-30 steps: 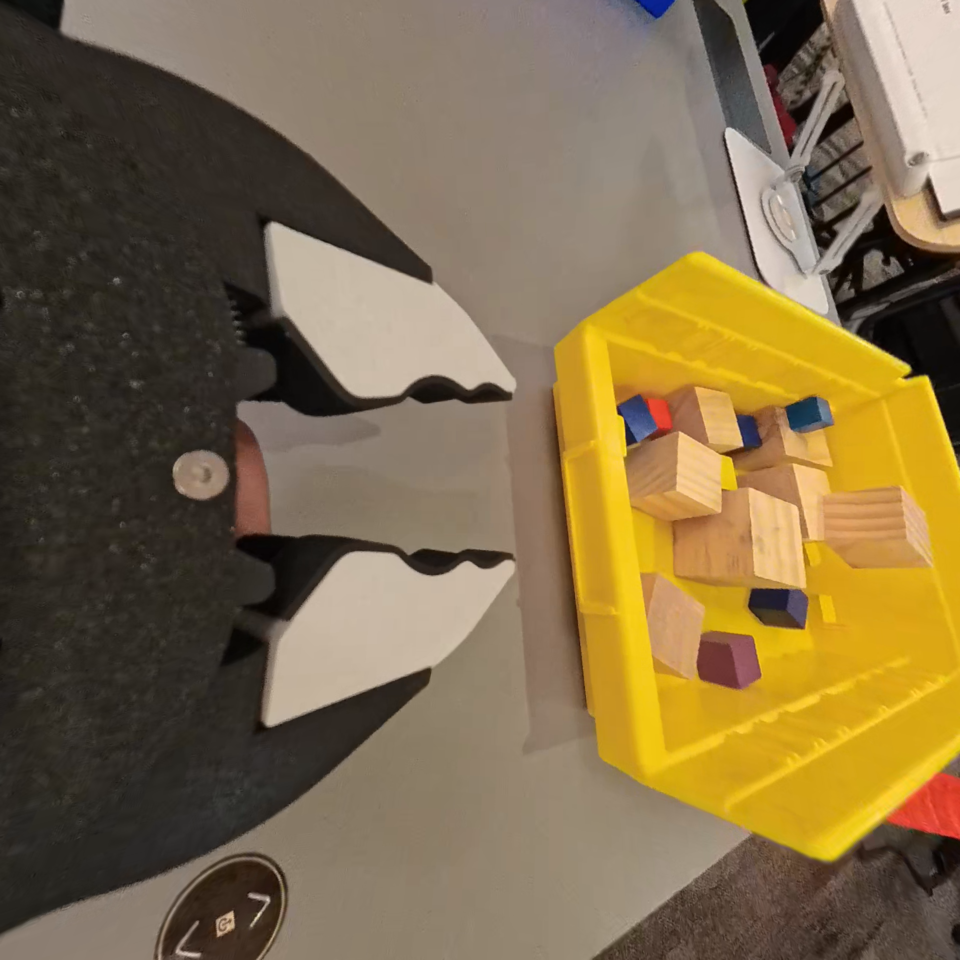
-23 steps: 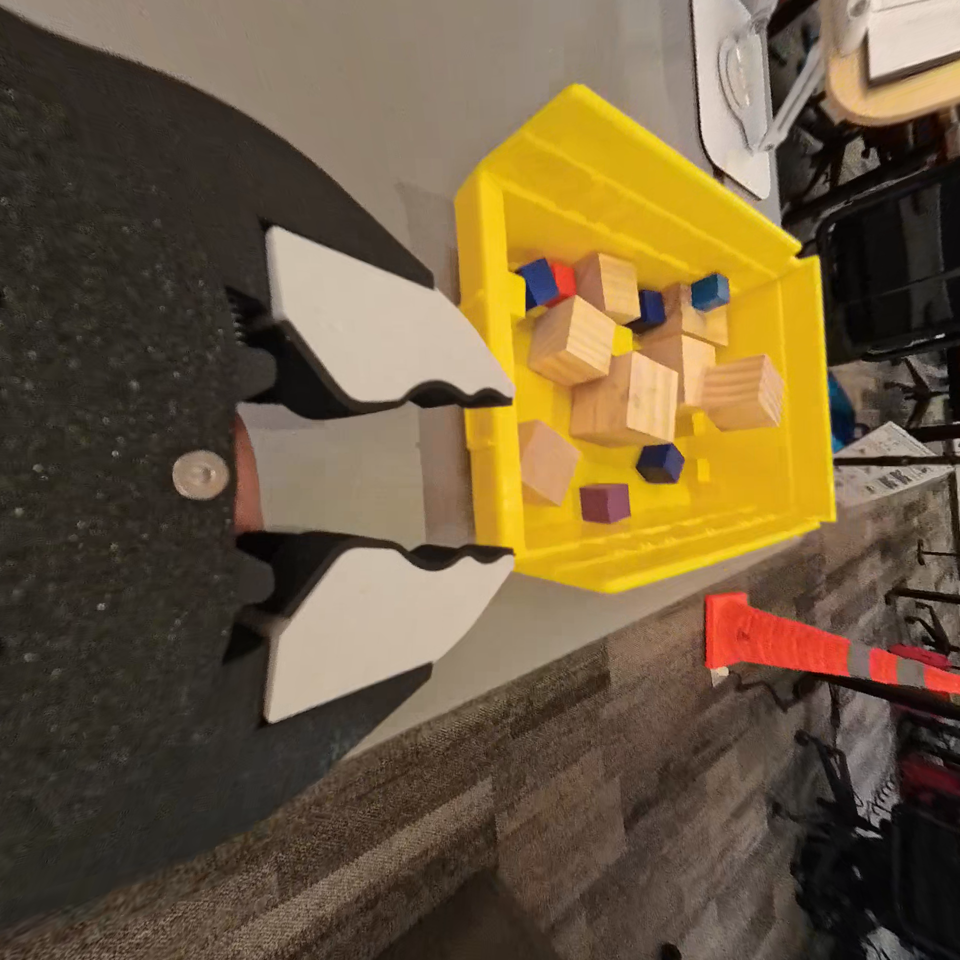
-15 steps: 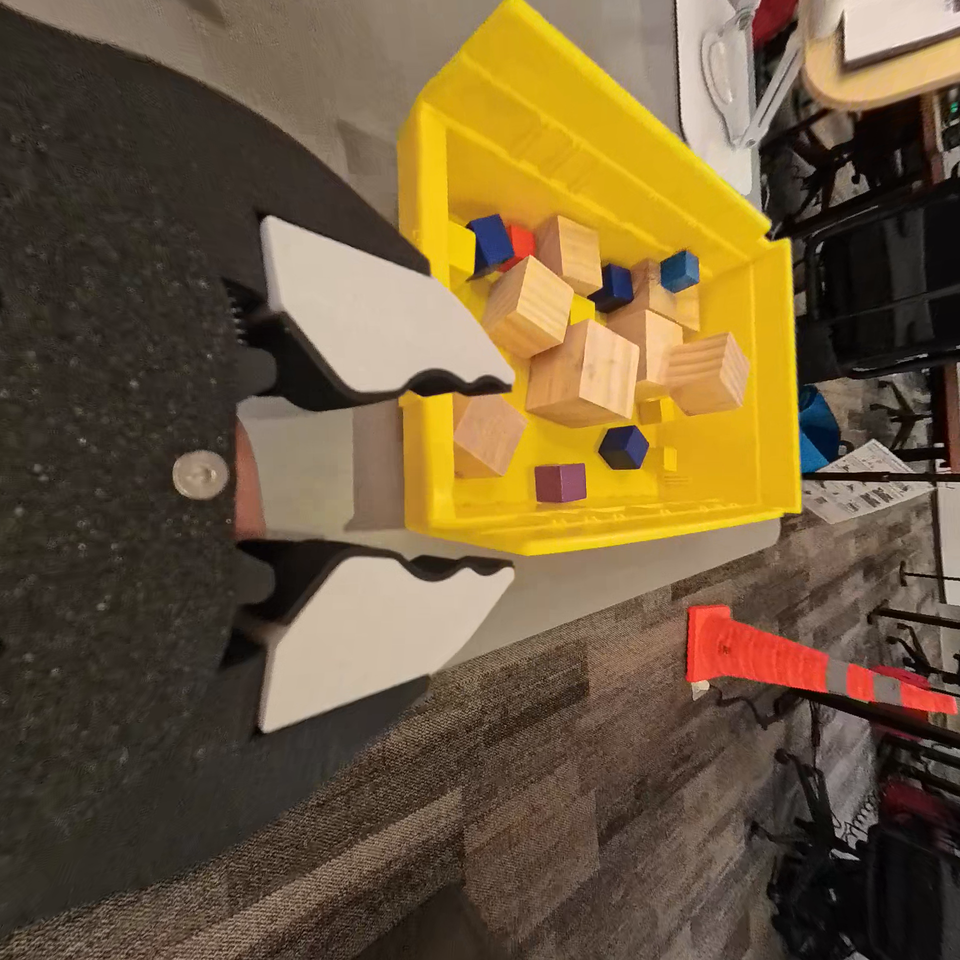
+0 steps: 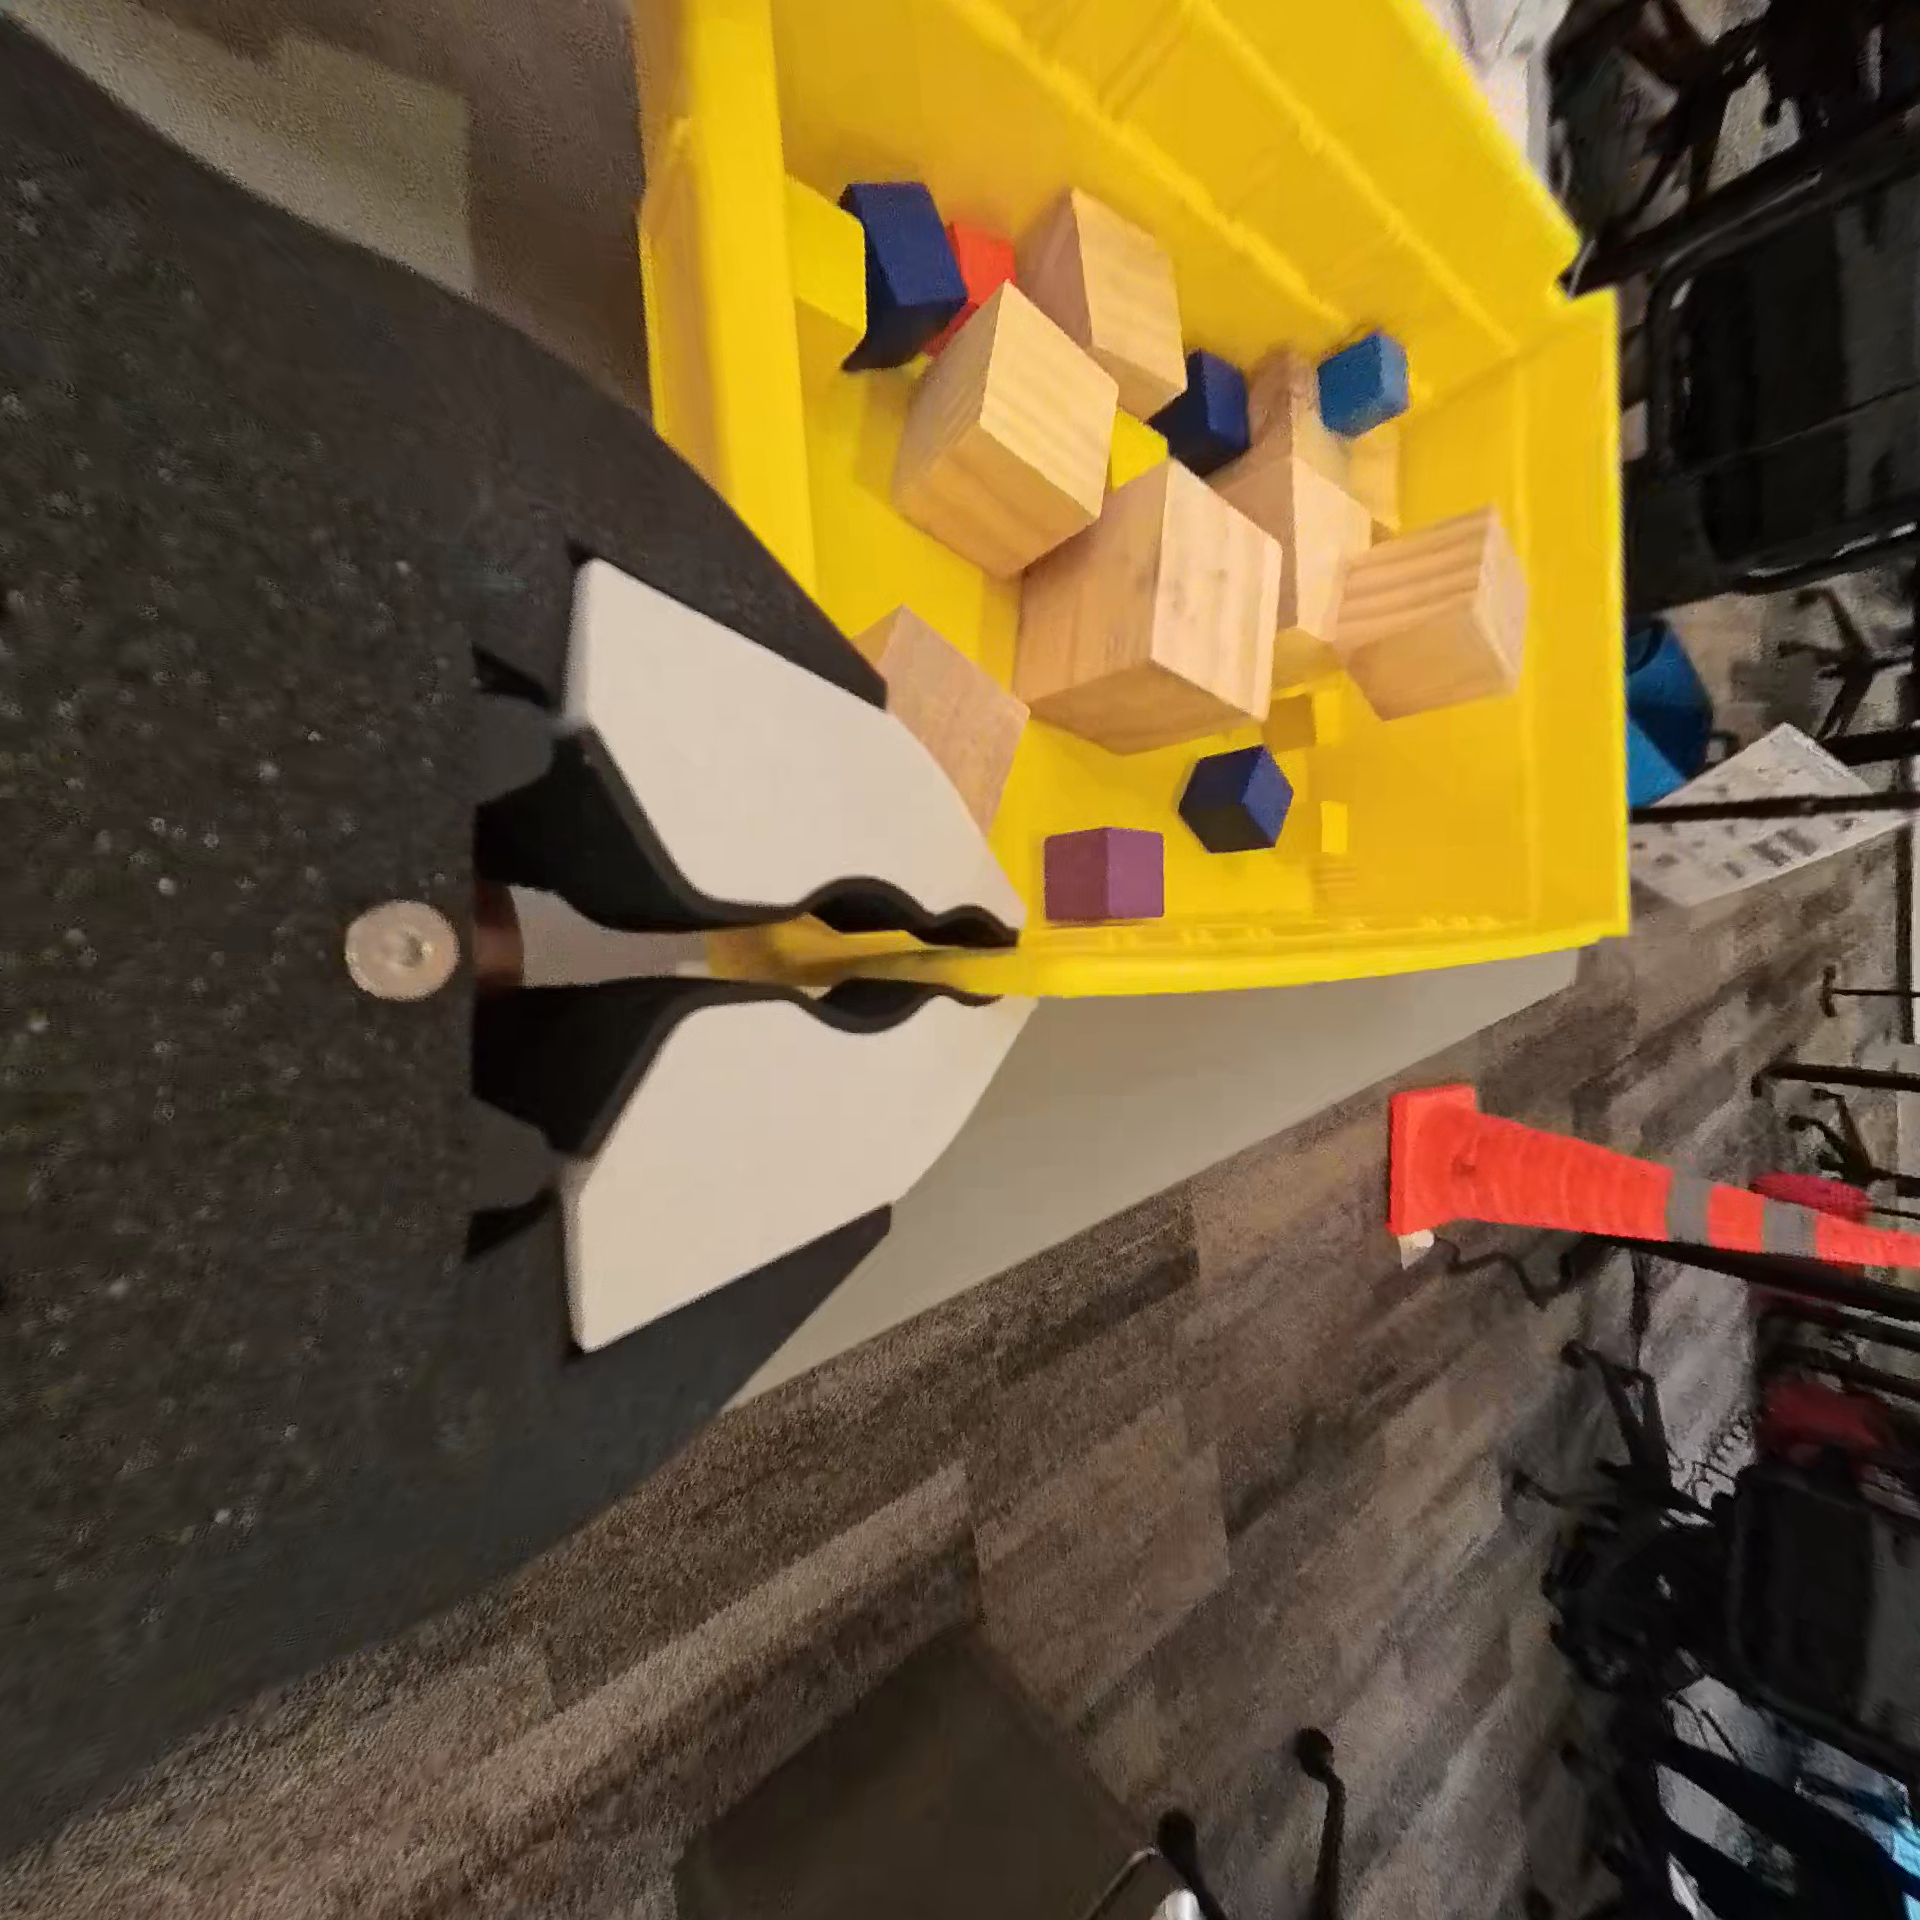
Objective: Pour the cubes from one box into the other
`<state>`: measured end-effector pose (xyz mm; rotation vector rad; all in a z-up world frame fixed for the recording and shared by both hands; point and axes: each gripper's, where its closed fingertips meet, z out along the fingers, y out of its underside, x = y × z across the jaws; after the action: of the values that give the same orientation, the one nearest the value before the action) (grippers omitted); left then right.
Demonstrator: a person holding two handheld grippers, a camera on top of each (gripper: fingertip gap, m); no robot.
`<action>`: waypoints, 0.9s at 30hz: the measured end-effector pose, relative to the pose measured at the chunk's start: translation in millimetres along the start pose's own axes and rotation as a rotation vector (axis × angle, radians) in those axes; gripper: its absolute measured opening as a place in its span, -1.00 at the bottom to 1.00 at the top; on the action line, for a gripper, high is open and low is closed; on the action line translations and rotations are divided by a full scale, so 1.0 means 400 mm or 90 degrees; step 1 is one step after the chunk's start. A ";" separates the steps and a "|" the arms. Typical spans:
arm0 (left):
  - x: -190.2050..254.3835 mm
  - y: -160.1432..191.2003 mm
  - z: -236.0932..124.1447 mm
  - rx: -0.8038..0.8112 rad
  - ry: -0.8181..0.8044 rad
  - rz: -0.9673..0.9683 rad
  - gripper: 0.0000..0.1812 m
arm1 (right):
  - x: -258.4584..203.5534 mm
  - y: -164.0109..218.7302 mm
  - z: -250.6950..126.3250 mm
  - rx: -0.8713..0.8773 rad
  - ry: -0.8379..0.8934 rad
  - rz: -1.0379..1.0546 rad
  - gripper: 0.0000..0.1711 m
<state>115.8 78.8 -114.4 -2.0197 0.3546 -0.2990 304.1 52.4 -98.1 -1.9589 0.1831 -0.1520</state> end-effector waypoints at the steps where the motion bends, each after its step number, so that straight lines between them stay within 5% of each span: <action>1: -0.020 -0.013 -0.019 0.008 -0.001 0.000 -0.95 | -0.023 -0.019 -0.019 0.016 -0.018 0.024 -0.98; 6: -0.160 -0.040 -0.156 0.054 -0.021 0.004 -0.95 | -0.185 -0.050 -0.099 0.062 -0.075 0.064 -0.98; 15: -0.577 0.026 -0.403 0.087 -0.140 -0.007 -0.97 | -0.651 -0.012 -0.218 0.097 -0.164 0.064 -0.98; 22: -0.852 0.172 -0.403 0.028 -0.171 -0.059 -0.97 | -0.920 0.138 -0.228 -0.001 -0.309 -0.059 -0.88; 27: -0.831 0.203 -0.445 -0.023 -0.053 -0.069 -0.86 | -0.922 0.143 -0.247 -0.047 -0.391 -0.030 -0.84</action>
<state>-265.7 21.7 -126.0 -2.0834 0.2000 -0.2775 -79.5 14.8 -120.6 -1.9920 -0.2634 0.4289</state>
